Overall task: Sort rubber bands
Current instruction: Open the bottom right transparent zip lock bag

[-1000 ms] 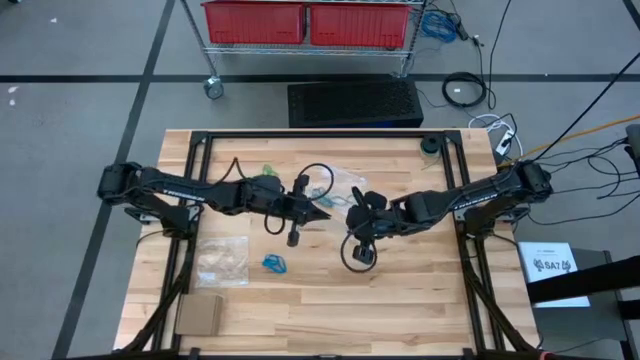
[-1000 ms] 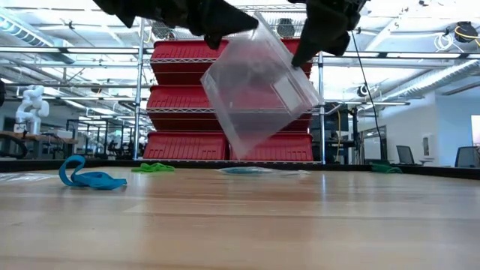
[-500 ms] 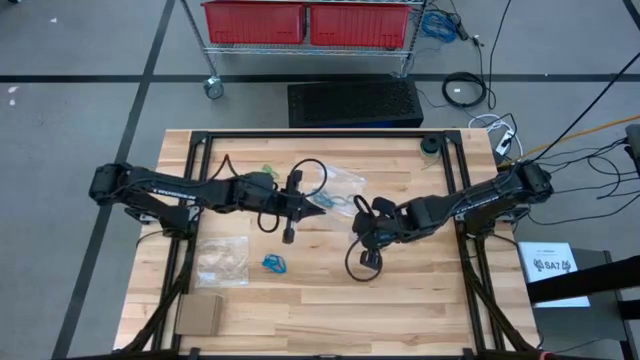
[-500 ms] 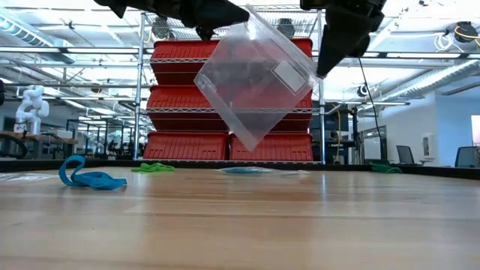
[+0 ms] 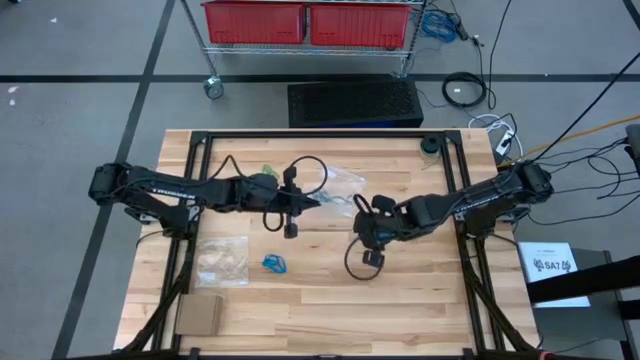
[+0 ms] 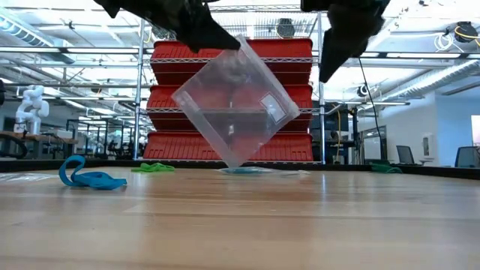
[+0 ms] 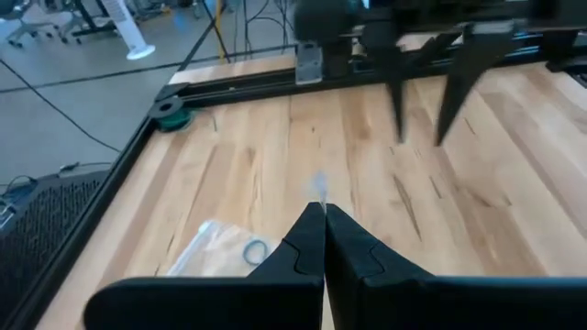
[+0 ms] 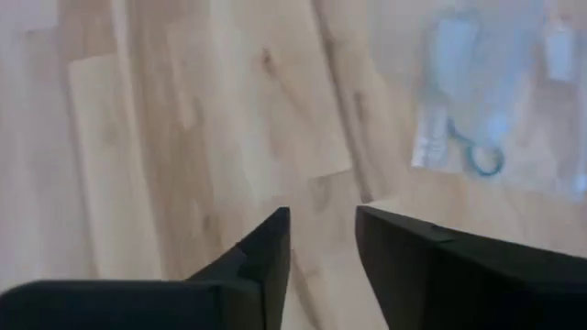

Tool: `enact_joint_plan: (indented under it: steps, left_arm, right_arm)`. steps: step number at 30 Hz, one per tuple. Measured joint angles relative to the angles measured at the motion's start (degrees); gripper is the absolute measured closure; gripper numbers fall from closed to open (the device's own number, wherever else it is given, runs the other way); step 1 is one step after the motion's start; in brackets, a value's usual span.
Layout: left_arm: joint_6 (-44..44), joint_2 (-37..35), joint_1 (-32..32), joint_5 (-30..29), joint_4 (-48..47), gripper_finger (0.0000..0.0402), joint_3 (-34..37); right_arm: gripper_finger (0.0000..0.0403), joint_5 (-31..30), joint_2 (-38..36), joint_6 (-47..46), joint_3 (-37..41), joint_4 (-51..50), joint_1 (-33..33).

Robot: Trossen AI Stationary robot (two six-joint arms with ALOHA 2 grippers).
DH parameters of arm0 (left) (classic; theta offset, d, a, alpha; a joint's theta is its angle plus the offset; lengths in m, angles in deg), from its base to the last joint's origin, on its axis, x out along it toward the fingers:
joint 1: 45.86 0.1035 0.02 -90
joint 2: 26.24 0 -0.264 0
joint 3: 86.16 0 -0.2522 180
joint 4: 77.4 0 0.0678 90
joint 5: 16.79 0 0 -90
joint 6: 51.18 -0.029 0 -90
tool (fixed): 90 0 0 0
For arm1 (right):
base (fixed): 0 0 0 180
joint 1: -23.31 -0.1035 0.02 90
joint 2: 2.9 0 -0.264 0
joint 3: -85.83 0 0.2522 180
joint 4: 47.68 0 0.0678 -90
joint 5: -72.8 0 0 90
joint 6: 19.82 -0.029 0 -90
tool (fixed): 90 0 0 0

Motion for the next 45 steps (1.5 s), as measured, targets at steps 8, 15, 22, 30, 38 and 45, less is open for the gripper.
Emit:
enact_joint_plan:
  steps: [8,15,22,30,38,45]
  left_arm:
    - [0.0,0.0,-0.8,-0.1,-3.0,0.0402,0.0]
    - [-0.2,0.0,-1.8,-0.1,-3.1,0.0402,0.3]
    - [-0.2,0.0,-1.9,-0.1,-3.1,0.0402,0.4]
    - [-0.2,0.1,-1.9,-0.1,-3.1,0.0402,0.4]
    - [-0.1,0.1,-1.9,-0.1,-2.4,0.0402,0.4]
    - [0.0,0.1,-1.9,-1.0,-2.6,0.0402,0.5]
  right_arm:
    - [0.0376,-9.3,-0.1,9.8,0.1,6.0,2.5]
    - [0.0401,-11.0,0.2,13.4,7.0,23.0,3.1]
    - [0.0403,-12.2,0.2,16.0,11.0,33.4,3.8]
    - [0.0403,-13.4,0.2,18.9,11.0,36.2,4.5]
    - [0.0403,-8.9,3.2,22.2,11.0,42.8,5.9]
    - [0.0403,-5.9,5.2,23.4,11.0,48.5,6.4]
